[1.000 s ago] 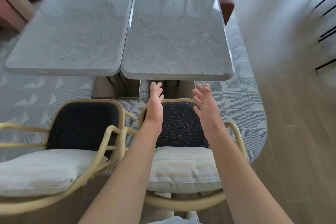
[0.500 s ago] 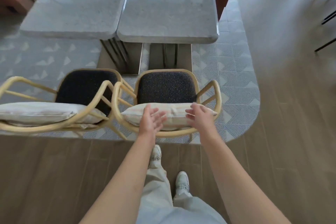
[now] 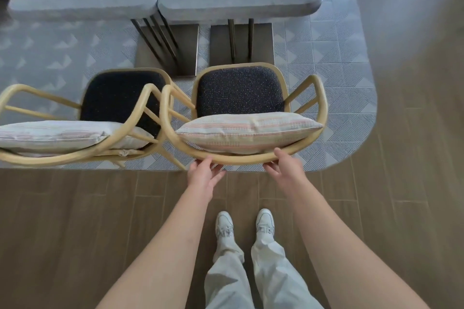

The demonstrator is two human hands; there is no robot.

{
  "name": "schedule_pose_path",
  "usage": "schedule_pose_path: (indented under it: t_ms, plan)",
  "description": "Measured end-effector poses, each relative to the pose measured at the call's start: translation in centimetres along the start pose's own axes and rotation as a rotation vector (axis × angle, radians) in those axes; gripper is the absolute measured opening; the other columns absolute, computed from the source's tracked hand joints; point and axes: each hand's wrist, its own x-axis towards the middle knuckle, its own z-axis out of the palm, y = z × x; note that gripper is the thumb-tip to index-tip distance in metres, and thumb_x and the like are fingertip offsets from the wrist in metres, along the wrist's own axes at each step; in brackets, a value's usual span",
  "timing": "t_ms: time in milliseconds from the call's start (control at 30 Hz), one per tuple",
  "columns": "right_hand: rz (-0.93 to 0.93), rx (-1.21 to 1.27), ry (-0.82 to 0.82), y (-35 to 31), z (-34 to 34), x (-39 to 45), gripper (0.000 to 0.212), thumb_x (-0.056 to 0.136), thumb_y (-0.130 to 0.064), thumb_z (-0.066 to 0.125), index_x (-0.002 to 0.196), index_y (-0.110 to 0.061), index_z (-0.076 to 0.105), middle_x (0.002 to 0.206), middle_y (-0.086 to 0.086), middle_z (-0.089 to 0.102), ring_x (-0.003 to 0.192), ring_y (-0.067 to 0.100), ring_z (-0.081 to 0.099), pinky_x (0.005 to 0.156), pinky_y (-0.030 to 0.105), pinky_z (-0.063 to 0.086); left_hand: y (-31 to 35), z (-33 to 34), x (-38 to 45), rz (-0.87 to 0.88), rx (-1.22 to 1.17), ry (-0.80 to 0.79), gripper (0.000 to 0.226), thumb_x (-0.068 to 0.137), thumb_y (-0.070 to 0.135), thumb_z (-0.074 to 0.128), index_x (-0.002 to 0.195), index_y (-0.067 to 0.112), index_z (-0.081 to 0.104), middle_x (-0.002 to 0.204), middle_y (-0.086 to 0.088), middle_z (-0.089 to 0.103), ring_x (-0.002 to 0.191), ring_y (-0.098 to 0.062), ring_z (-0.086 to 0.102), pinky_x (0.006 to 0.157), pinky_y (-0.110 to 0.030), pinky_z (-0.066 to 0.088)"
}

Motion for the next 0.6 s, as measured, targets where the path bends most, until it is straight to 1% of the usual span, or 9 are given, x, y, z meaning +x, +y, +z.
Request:
schedule_pose_path:
  t_ms: [67, 133, 200, 267, 300, 400, 433, 533, 600]
  plan:
    - [-0.006, 0.019, 0.01, 0.4, 0.1, 0.3, 0.03, 0.1, -0.004, 0.054, 0.128, 0.005, 0.05, 0.117, 0.015, 0.064, 0.09, 0.023, 0.068, 0.093, 0.04, 0.057, 0.1, -0.3, 0.3, -0.008, -0.005, -0.011, 0.039, 0.099, 0.012, 0.063, 0.136, 0.01, 0.053, 0.123, -0.015, 0.068, 0.108, -0.031, 0.069, 0.068, -0.041, 0.061]
    - [-0.036, -0.008, 0.023, 1.0, 0.2, 0.3, 0.029, 0.1, -0.004, 0.054, 0.127, 0.005, 0.05, 0.111, 0.013, 0.063, 0.097, 0.026, 0.069, 0.09, 0.037, 0.058, 0.1, -0.5, 0.3, -0.023, -0.02, -0.037, 0.041, 0.098, 0.013, 0.064, 0.138, 0.011, 0.053, 0.124, -0.015, 0.068, 0.109, -0.032, 0.069, 0.068, -0.041, 0.061]
    - [-0.069, -0.021, 0.021, 1.5, 0.2, 0.5, 0.026, 0.101, -0.011, 0.055, 0.125, -0.001, 0.053, 0.114, 0.011, 0.064, 0.101, 0.025, 0.069, 0.091, 0.039, 0.058, 0.2, -0.6, 0.5, -0.033, -0.023, -0.061, 0.039, 0.099, 0.012, 0.062, 0.137, 0.01, 0.053, 0.123, -0.015, 0.068, 0.108, -0.031, 0.069, 0.065, -0.039, 0.062]
    - [-0.069, 0.018, 0.015, 1.1, 0.4, 0.8, 0.028, 0.101, -0.018, 0.057, 0.125, -0.004, 0.054, 0.119, 0.012, 0.065, 0.101, 0.022, 0.068, 0.091, 0.042, 0.058, 0.3, -0.7, 0.6, -0.034, -0.02, -0.068, 0.036, 0.1, 0.011, 0.06, 0.135, 0.009, 0.054, 0.122, -0.016, 0.068, 0.106, -0.031, 0.07, 0.063, -0.038, 0.062]
    - [-0.061, 0.043, 0.022, 0.8, 0.4, 0.9, 0.029, 0.101, -0.018, 0.058, 0.126, -0.002, 0.055, 0.119, 0.014, 0.065, 0.1, 0.023, 0.067, 0.088, 0.043, 0.059, 0.4, -0.7, 0.6, -0.033, -0.019, -0.072, 0.035, 0.1, 0.01, 0.059, 0.135, 0.009, 0.054, 0.122, -0.016, 0.068, 0.106, -0.031, 0.07, 0.064, -0.038, 0.062]
    - [-0.045, 0.041, 0.043, 0.2, 0.3, 1.6, 0.03, 0.099, -0.011, 0.059, 0.126, 0.004, 0.055, 0.117, 0.019, 0.066, 0.096, 0.025, 0.069, 0.071, 0.041, 0.06, 0.2, -0.8, 0.8, -0.027, -0.008, -0.086, 0.035, 0.101, 0.011, 0.058, 0.135, 0.009, 0.054, 0.123, -0.016, 0.068, 0.107, -0.03, 0.07, 0.067, -0.039, 0.062]
    - [-0.04, 0.031, 0.045, 0.2, 0.3, 1.6, 0.031, 0.099, -0.009, 0.059, 0.126, 0.005, 0.054, 0.117, 0.02, 0.067, 0.096, 0.025, 0.069, 0.069, 0.041, 0.06, 0.1, -0.8, 0.8, -0.021, -0.011, -0.091, 0.035, 0.101, 0.011, 0.058, 0.136, 0.008, 0.053, 0.124, -0.016, 0.068, 0.108, -0.03, 0.07, 0.069, -0.039, 0.062]
    - [-0.022, 0.02, 0.041, 0.2, 0.3, 1.8, 0.033, 0.098, -0.006, 0.058, 0.129, 0.004, 0.053, 0.115, 0.019, 0.067, 0.098, 0.027, 0.069, 0.074, 0.044, 0.061, -0.1, -0.9, 0.7, -0.019, -0.035, -0.097, 0.034, 0.102, 0.011, 0.057, 0.135, 0.008, 0.053, 0.124, -0.017, 0.068, 0.109, -0.03, 0.069, 0.073, -0.04, 0.062]
    - [-0.022, 0.018, 0.045, 0.2, 0.2, 1.8, 0.034, 0.098, -0.006, 0.058, 0.13, 0.004, 0.052, 0.115, 0.019, 0.067, 0.099, 0.028, 0.069, 0.076, 0.045, 0.061, -0.1, -0.9, 0.6, -0.025, -0.041, -0.096, 0.035, 0.102, 0.01, 0.057, 0.137, 0.007, 0.052, 0.123, -0.017, 0.068, 0.108, -0.03, 0.069, 0.071, -0.039, 0.062]
